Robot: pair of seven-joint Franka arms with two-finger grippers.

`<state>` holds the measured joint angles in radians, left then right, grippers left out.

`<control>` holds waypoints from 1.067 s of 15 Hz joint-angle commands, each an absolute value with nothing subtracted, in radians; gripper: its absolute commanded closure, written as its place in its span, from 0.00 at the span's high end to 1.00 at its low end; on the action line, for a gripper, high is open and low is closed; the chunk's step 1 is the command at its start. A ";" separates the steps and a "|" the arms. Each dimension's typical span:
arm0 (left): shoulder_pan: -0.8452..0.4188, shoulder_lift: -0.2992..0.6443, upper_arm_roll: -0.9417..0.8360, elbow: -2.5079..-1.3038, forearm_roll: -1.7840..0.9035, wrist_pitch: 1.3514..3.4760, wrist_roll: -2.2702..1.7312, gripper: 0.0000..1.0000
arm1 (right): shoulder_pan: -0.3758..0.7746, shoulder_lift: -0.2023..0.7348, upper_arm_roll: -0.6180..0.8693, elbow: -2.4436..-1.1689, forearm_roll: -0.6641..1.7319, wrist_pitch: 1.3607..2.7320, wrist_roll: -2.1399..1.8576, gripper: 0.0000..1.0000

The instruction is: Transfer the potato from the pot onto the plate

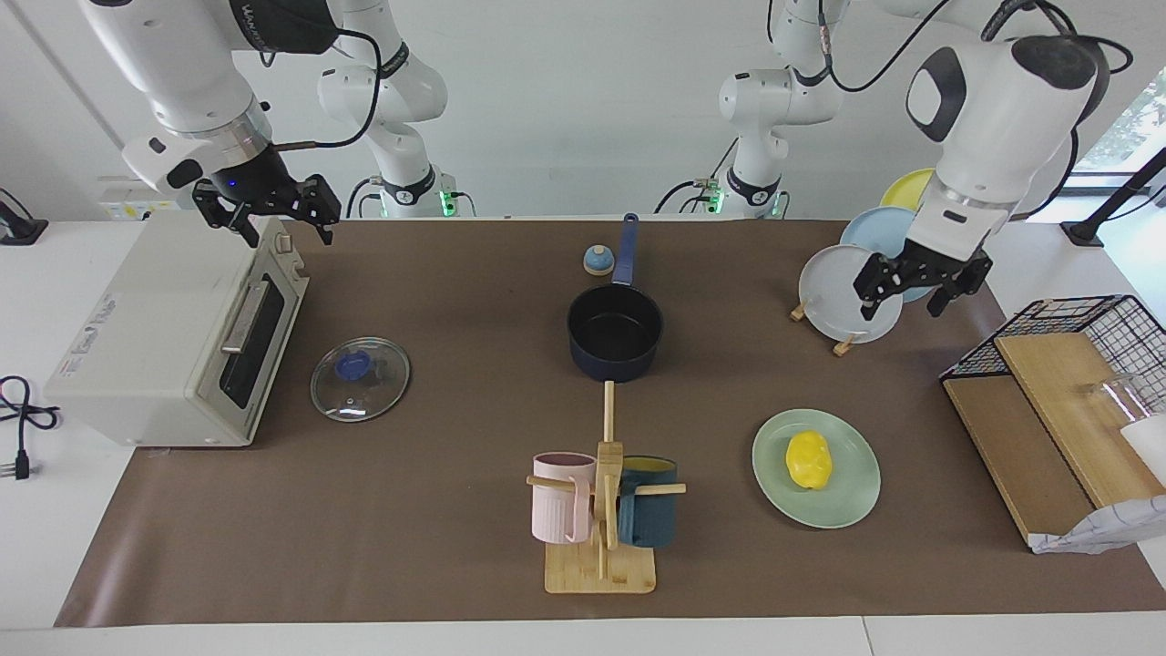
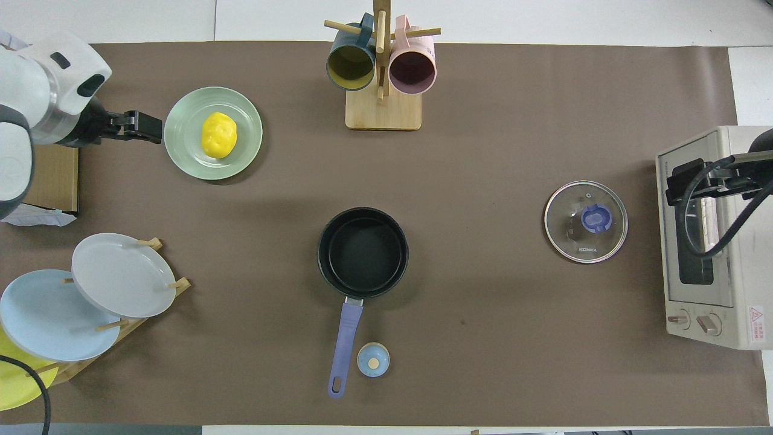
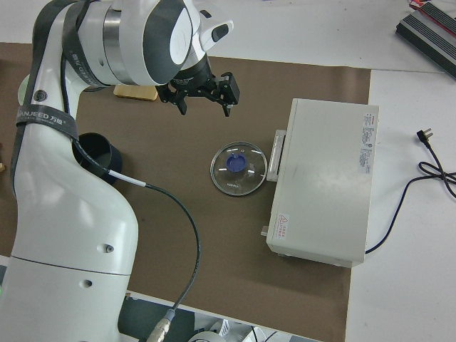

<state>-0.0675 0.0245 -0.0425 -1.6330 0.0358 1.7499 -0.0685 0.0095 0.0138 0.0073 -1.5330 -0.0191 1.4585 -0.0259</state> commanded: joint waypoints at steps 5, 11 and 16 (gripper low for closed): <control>-0.054 -0.064 -0.035 -1.643 0.025 1.520 -0.066 1.00 | 0.008 0.020 0.011 -1.523 -0.014 1.491 -0.006 1.00; -0.072 -0.048 -0.018 -1.603 -0.026 1.505 -0.068 1.00 | 0.003 0.015 0.011 -1.523 -0.018 1.479 -0.008 1.00; -0.077 -0.049 -0.020 -1.620 -0.025 1.571 -0.067 1.00 | 0.005 0.015 0.012 -1.523 -0.018 1.479 -0.008 1.00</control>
